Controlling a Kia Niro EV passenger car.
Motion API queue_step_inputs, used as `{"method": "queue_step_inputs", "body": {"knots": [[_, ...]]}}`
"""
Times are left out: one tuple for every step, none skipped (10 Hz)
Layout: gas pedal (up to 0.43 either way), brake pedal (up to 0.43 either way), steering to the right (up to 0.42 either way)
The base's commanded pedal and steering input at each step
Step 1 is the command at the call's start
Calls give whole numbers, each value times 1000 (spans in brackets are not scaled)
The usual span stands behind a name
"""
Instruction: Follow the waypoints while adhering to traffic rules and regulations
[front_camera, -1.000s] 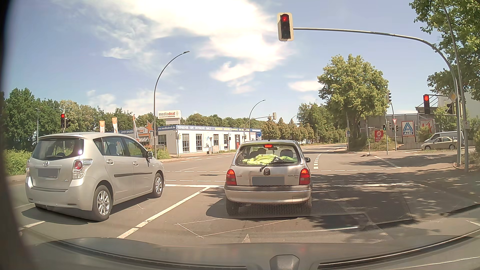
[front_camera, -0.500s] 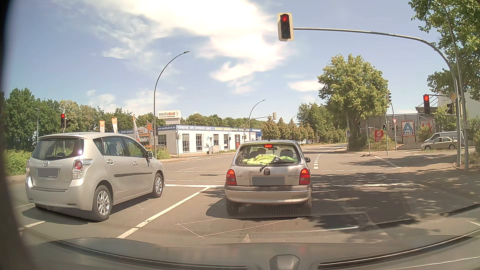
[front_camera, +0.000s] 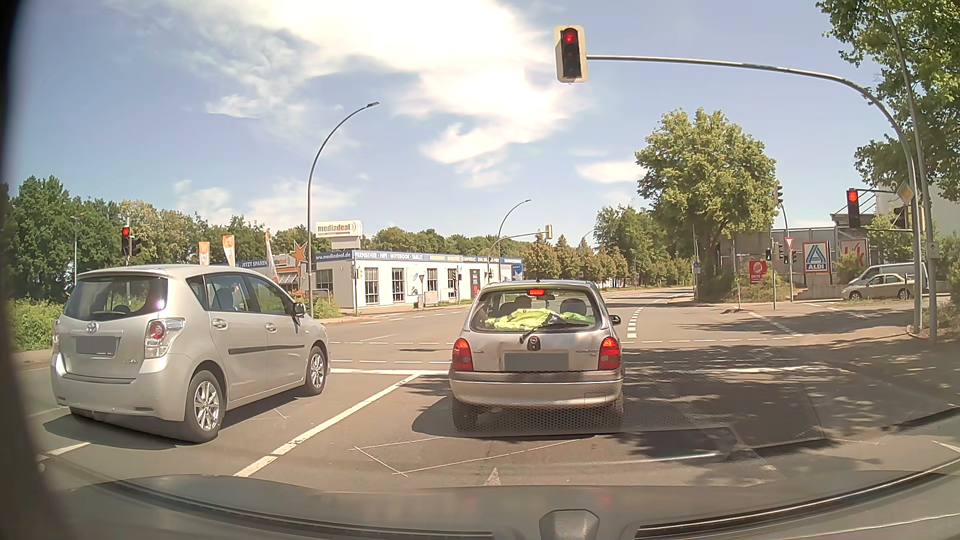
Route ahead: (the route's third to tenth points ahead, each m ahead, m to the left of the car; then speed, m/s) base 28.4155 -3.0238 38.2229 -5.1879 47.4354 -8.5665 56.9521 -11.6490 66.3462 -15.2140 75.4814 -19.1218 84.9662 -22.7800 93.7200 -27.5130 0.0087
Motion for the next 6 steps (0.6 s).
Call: {"method": "queue_step_inputs", "body": {"knots": [[0, 189, 29], [0, 189, 29], [0, 189, 28], [0, 189, 29], [0, 189, 28], [0, 189, 29]]}}
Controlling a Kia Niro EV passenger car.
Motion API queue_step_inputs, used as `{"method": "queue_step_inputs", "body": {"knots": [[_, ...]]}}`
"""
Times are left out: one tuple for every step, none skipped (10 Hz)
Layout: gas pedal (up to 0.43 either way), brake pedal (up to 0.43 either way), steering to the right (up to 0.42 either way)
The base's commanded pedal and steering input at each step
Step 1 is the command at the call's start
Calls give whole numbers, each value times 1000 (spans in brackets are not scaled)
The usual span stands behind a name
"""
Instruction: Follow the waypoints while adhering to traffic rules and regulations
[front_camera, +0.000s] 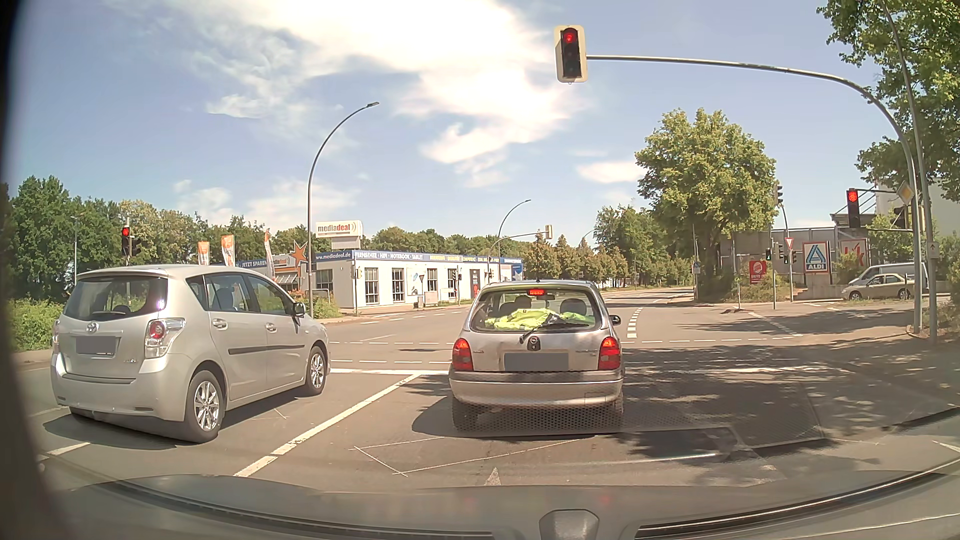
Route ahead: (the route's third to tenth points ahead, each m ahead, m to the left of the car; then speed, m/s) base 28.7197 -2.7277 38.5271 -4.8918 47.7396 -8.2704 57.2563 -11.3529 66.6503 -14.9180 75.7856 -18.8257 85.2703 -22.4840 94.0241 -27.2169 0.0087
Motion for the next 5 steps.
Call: {"method": "queue_step_inputs", "body": {"knots": [[0, 189, 28], [0, 189, 29], [0, 189, 28], [0, 189, 28], [0, 189, 28]]}}
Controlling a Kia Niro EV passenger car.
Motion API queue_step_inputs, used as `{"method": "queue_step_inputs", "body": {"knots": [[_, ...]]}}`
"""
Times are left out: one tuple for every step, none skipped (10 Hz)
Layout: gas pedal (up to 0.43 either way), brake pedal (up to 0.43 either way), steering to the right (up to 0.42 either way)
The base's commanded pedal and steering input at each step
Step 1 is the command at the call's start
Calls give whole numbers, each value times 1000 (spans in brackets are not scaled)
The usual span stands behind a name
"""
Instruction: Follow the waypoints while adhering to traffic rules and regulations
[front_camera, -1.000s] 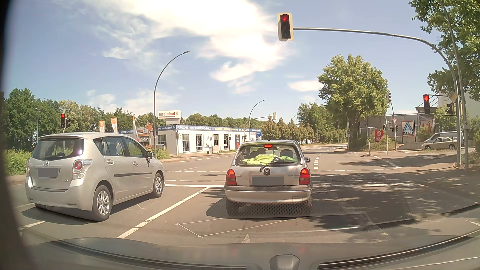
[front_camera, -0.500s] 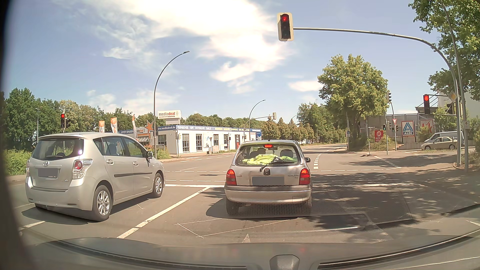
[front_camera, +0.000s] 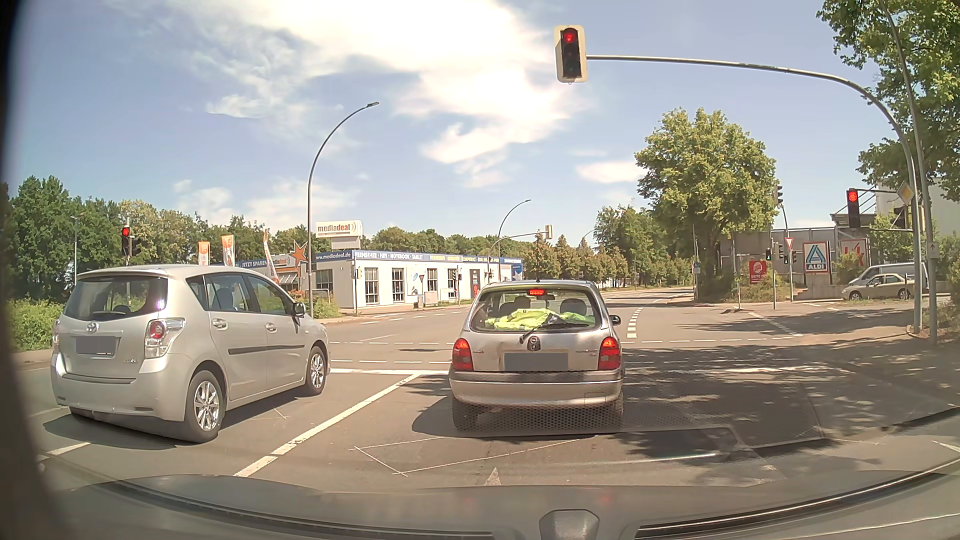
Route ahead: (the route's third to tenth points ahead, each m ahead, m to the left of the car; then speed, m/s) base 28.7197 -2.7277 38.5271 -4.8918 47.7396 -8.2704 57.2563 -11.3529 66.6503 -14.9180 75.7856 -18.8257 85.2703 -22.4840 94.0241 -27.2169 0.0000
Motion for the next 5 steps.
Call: {"method": "queue_step_inputs", "body": {"knots": [[0, 189, 29], [0, 189, 28], [0, 189, 29], [0, 189, 28], [0, 189, 28]]}}
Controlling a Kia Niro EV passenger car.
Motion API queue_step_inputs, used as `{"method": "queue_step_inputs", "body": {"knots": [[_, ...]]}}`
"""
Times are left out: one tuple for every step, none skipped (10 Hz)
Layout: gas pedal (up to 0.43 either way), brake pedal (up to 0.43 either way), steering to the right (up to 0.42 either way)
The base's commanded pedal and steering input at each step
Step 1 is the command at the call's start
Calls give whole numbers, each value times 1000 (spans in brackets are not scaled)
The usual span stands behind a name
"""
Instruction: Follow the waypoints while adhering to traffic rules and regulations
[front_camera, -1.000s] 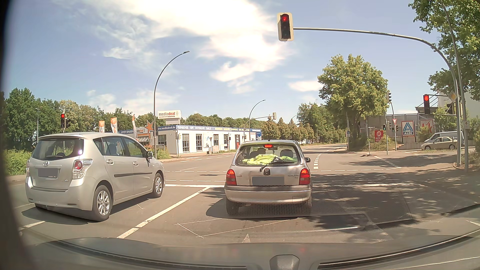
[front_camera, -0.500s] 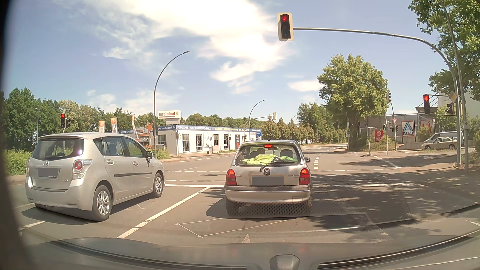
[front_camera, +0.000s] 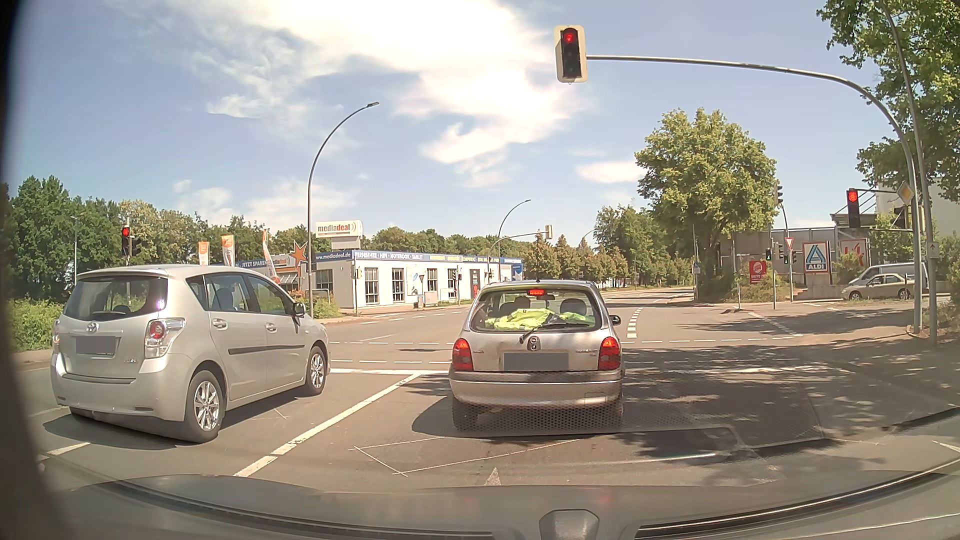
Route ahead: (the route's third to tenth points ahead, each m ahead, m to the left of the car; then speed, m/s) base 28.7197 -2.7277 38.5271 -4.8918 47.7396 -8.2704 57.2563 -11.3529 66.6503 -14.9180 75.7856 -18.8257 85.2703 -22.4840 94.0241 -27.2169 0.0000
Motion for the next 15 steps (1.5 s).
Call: {"method": "queue_step_inputs", "body": {"knots": [[0, 189, 29], [0, 189, 29], [0, 189, 29], [0, 189, 28], [0, 189, 28], [0, 189, 28], [0, 189, 29], [0, 189, 28], [0, 189, 28], [0, 183, 29], [0, 189, 28], [0, 189, 28], [0, 189, 28], [0, 189, 29], [0, 189, 28]]}}
